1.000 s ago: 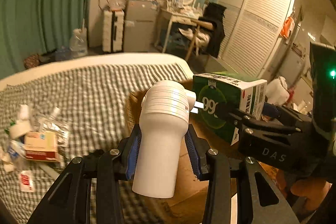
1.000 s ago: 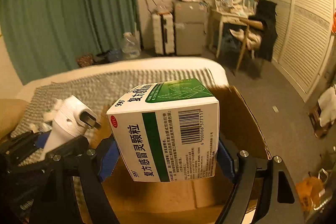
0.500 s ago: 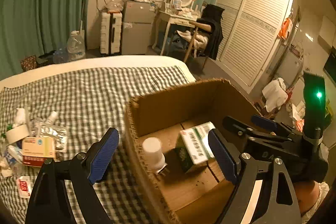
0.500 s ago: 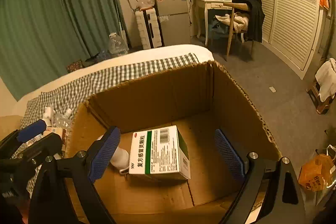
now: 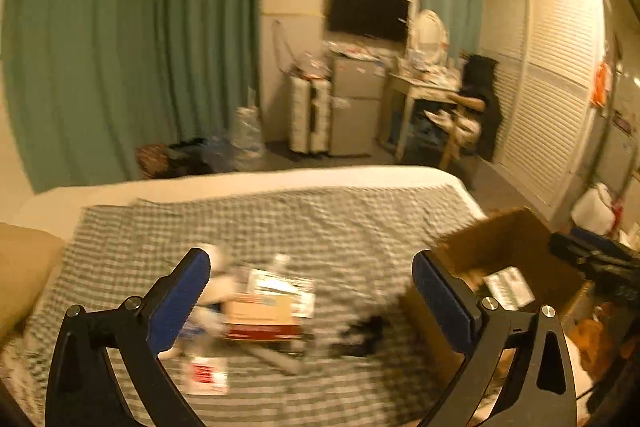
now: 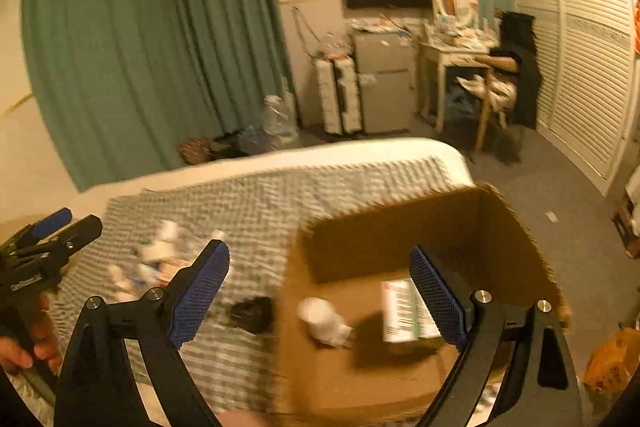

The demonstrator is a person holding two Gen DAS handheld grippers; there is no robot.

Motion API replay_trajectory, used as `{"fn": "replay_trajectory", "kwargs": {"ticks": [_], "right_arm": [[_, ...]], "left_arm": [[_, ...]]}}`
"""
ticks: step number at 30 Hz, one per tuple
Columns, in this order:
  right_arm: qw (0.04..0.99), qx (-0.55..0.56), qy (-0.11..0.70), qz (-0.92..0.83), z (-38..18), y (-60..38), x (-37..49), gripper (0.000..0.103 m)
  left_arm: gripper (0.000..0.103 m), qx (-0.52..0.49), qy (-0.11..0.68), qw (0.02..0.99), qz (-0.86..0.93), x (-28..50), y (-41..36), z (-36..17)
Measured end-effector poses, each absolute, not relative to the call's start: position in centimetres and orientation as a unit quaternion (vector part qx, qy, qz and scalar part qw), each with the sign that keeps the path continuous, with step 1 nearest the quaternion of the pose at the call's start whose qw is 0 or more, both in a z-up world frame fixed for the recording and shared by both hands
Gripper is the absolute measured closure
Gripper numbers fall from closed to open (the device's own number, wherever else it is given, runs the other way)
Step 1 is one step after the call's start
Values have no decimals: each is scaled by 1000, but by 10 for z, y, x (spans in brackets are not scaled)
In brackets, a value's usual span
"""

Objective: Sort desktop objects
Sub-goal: 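Return both tools to the bed and reach toward the clutter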

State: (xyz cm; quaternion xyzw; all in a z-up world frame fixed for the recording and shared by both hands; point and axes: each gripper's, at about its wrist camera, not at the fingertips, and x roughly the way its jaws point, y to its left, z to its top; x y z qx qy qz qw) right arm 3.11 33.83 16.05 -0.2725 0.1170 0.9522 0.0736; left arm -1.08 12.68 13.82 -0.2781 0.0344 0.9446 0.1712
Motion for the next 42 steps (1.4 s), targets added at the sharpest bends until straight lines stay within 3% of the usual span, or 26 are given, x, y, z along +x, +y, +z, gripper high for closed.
{"fn": "replay_trajectory", "kwargs": {"ticks": [5, 12, 16, 25, 39, 40, 42], "right_arm": [[14, -260, 131, 957, 165, 281, 7, 9], [-28, -258, 154, 953, 109, 212, -23, 9], [-13, -288, 176, 941, 64, 196, -42, 9], [13, -369, 136, 919, -13, 176, -83, 9], [-29, -413, 110, 904, -55, 144, -151, 9], [-31, -415, 108, 903, -57, 143, -154, 9], [-30, -419, 119, 899, -62, 145, -159, 9]], "left_arm": [[0, -270, 19, 108, 957, -17, 47, 136], [0, -312, -6, 48, 949, -31, -25, 63], [0, -341, -19, 29, 940, -39, -38, 15], [0, -363, -46, 14, 930, -56, -61, -57], [0, -364, -37, 27, 930, -125, -54, -87], [1, -365, -46, 31, 929, -129, -56, -88], [14, -368, -65, 35, 927, -136, -60, -91]]}}
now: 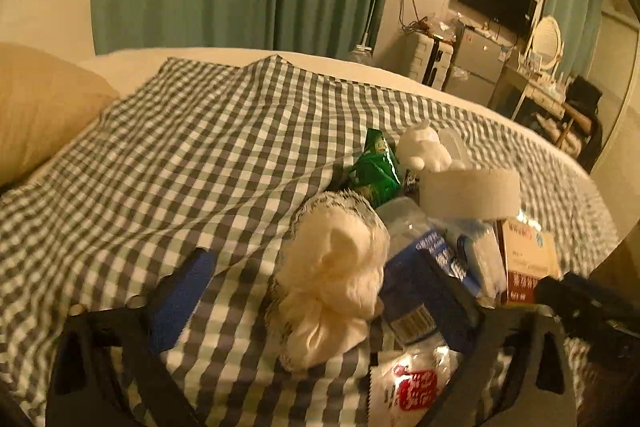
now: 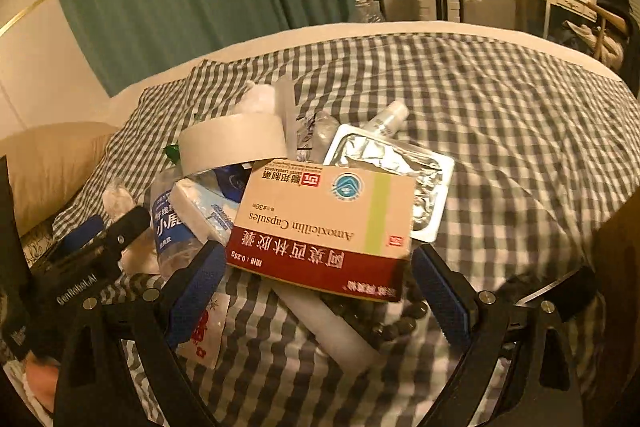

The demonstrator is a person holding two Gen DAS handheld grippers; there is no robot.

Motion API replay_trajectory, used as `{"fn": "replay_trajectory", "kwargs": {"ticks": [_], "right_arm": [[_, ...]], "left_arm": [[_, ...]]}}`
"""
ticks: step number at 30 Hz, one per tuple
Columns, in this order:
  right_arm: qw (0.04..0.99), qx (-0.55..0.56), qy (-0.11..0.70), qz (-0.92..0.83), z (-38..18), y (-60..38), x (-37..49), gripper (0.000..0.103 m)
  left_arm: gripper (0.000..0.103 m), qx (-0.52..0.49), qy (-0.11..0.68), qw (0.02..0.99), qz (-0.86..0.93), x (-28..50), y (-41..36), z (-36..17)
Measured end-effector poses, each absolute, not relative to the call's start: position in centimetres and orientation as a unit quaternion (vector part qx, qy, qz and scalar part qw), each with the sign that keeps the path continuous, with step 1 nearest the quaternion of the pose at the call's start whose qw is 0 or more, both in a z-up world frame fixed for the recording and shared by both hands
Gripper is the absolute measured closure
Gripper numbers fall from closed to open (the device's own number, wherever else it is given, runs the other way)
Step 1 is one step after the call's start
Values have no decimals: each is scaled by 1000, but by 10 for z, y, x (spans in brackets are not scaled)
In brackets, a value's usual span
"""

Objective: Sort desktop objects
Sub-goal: 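Return both tools to the bed and reach toward the clutter, then grasp the white tissue with the left tool while the right tool grasps the amoxicillin box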

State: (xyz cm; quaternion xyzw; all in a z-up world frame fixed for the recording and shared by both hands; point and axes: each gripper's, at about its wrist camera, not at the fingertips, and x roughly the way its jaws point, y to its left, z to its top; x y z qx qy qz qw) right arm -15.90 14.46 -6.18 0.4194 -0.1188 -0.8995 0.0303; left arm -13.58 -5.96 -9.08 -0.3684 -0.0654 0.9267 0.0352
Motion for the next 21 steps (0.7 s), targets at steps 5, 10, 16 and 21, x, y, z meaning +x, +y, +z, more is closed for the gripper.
{"fn": "replay_trajectory", "kwargs": {"ticks": [5, 10, 16, 21], "right_arm": [[-5, 401, -156, -903, -61, 155, -164, 8], [-4, 403, -163, -900, -62, 147, -173, 0], [-45, 415, -146, -897, -66, 135, -187, 0], [-70, 420, -153, -892, -68, 133, -196, 0]], "left_arm": [[73, -389, -94, 37, 916, -143, -68, -100], [83, -378, -79, 29, 922, -138, -65, -95], [83, -375, -83, 20, 923, -135, -68, -94], [83, -382, -83, 17, 920, -136, -69, -97]]}}
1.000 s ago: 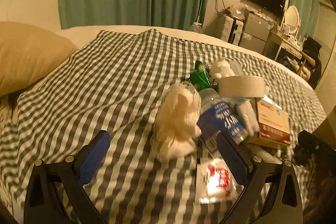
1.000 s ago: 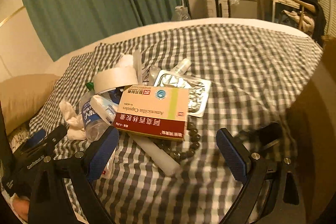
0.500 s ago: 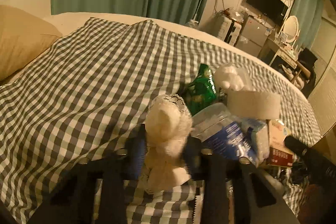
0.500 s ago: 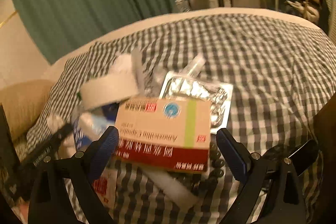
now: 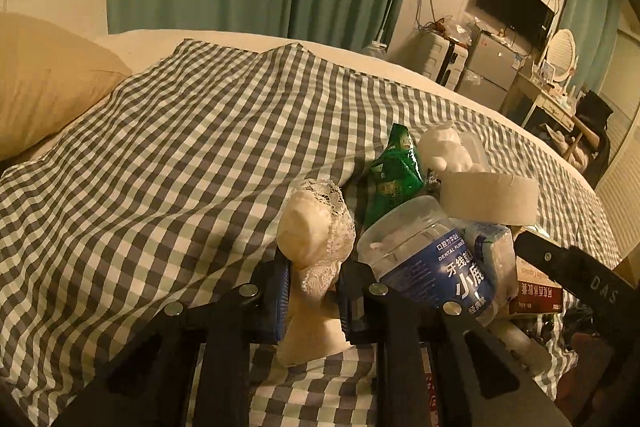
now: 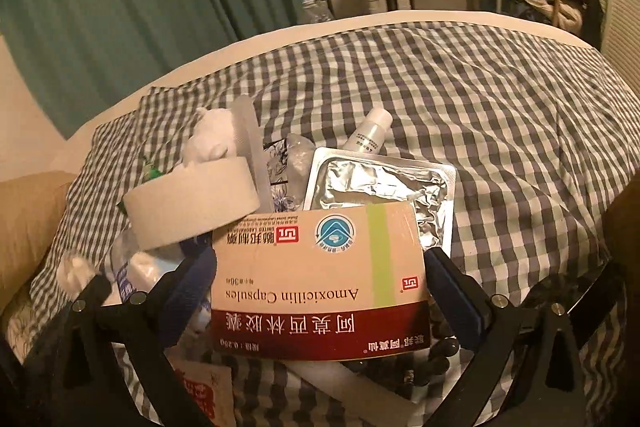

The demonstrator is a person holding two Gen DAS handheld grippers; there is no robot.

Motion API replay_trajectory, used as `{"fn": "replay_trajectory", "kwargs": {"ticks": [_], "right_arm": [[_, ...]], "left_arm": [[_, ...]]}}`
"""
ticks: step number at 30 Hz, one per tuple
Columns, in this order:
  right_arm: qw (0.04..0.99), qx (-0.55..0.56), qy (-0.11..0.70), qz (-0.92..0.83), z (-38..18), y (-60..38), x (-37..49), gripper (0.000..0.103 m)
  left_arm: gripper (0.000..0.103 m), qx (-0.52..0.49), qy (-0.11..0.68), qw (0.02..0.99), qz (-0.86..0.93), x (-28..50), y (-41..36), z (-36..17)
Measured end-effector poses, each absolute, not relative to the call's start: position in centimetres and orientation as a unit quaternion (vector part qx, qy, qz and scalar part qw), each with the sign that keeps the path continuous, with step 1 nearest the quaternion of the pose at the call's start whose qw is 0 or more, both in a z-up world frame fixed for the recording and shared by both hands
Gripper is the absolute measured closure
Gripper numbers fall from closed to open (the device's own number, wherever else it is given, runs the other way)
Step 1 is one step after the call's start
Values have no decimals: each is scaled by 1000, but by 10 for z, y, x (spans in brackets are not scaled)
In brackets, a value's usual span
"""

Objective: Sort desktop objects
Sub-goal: 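Grasp the white tissue with the left tool while the right tool grasps the amoxicillin box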

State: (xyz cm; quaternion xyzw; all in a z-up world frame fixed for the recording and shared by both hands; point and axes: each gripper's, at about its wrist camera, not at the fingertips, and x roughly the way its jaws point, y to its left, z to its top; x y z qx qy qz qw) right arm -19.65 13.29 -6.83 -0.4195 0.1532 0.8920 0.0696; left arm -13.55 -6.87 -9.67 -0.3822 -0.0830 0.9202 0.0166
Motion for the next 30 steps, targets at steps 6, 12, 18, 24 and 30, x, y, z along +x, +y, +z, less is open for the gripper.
{"fn": "replay_trajectory", "kwargs": {"ticks": [6, 12, 18, 24, 30], "right_arm": [[19, -440, 80, 894, -68, 117, -199, 0], [-34, -480, 165, 861, -95, 140, -205, 0], [-53, -476, 157, 864, -96, 136, -205, 8], [-47, -426, 102, 898, -57, 126, -177, 49], [-106, -391, 129, 905, -43, 121, -160, 70]], "left_arm": [[83, -381, -73, 14, 921, -137, -69, -99], [83, -391, -84, 16, 916, -140, -72, -104], [83, -390, -75, 13, 918, -138, -70, -104], [83, -390, -73, 7, 918, -135, -73, -103], [83, -394, -76, 0, 916, -133, -76, -104]]}}
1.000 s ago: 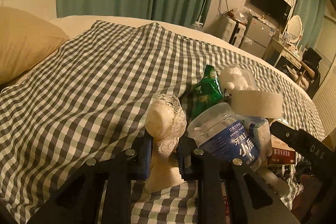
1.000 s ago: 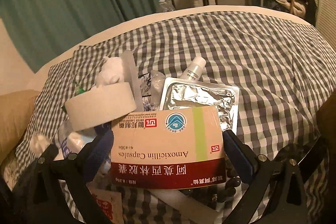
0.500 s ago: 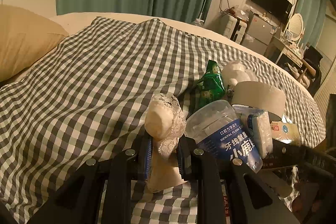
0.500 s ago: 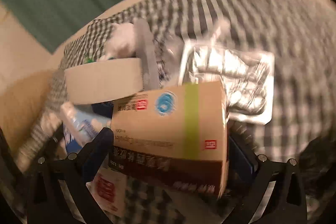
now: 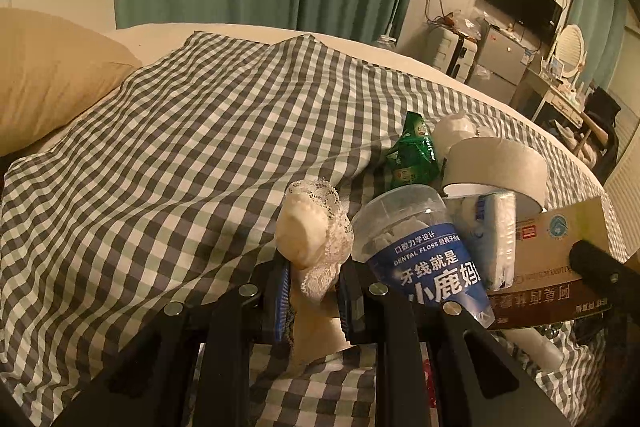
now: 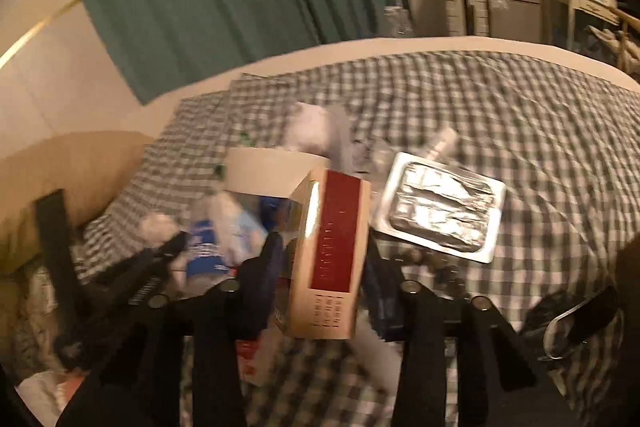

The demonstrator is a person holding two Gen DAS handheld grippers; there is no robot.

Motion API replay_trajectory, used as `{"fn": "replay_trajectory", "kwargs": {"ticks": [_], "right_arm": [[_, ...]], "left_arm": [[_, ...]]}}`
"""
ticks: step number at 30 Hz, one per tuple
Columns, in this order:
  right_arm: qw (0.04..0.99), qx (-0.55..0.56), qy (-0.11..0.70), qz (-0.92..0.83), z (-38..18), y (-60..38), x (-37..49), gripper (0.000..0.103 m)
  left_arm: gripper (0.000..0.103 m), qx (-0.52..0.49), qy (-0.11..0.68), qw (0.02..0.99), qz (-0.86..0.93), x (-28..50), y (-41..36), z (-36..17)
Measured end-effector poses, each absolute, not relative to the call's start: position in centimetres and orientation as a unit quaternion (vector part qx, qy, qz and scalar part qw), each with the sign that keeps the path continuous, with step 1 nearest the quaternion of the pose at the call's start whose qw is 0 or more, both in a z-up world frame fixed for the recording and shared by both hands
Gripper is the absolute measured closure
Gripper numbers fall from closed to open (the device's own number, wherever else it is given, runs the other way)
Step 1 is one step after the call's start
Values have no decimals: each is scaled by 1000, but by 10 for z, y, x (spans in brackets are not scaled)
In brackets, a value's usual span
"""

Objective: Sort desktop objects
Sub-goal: 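Grasp the white tissue with the left tool while the right tool grasps the amoxicillin box, then carry tissue and amoxicillin box to the cardboard box and release both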

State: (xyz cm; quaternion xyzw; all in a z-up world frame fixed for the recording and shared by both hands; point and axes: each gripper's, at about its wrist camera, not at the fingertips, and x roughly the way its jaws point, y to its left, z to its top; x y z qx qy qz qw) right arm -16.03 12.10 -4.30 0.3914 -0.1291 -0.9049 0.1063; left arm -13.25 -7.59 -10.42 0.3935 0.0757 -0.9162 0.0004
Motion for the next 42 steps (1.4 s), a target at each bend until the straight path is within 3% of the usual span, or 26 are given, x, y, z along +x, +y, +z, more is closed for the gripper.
{"fn": "replay_trajectory", "kwargs": {"ticks": [5, 11, 16, 27, 42], "right_arm": [[144, 402, -169, -888, -57, 97, -172, 71], [124, 420, -149, -887, -63, 88, -180, 75], [122, 403, -126, -898, -35, 102, -159, 75], [115, 347, -178, -914, 35, 144, -89, 75], [5, 267, -161, -950, 162, 275, 11, 75]], "left_arm": [[83, 396, 68, 5, -916, -132, -75, -108], [83, 387, 66, -2, -920, -128, -75, -107], [84, 356, 54, 16, -933, -102, -67, -79], [84, 341, 67, -48, -936, -59, -35, -7], [84, 255, -10, -248, -935, 11, 154, 132]]}}
